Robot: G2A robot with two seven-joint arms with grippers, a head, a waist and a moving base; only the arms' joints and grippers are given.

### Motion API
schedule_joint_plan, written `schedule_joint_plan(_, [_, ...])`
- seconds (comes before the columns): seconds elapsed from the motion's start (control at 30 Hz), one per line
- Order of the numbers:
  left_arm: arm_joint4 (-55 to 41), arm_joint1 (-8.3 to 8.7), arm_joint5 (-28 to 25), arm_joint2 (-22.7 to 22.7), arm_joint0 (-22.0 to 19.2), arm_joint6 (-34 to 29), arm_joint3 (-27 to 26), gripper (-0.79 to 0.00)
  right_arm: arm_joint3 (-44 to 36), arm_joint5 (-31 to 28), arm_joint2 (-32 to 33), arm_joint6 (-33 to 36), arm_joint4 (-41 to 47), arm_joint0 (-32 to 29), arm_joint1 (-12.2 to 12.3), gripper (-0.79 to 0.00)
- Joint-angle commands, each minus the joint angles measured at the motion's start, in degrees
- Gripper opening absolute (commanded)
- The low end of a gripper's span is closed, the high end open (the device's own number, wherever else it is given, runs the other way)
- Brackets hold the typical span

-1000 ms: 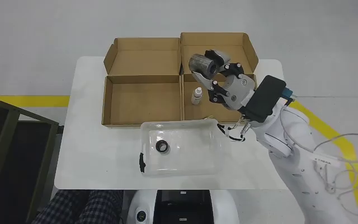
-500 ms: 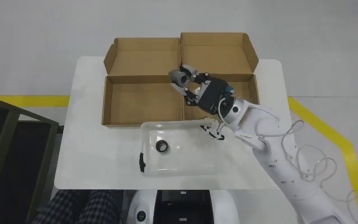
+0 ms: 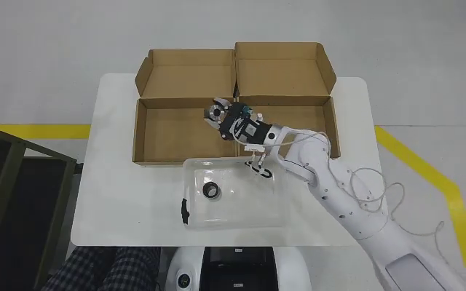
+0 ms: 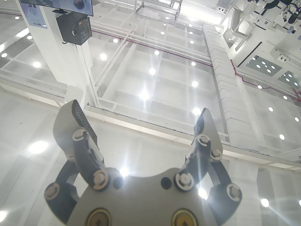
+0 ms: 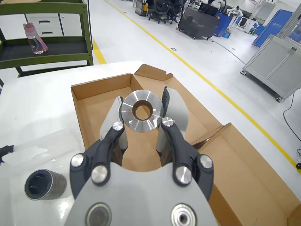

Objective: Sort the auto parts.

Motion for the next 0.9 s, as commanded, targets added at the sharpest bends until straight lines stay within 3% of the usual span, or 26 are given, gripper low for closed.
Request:
schedule_joint_plan(0.0, [0.0,0.0,0.0,0.0,0.0,0.0,0.0,0.0,1.1,-0.4,-1.0,1.5,0.1,0.8,-0.5,-0.785])
schedule_joint_plan(0.87, [0.0,0.0,0.0,0.0,0.0,0.0,0.0,0.0,18.2,-1.1,-7.9,16.0,0.2,8.2,-6.0,-0.785])
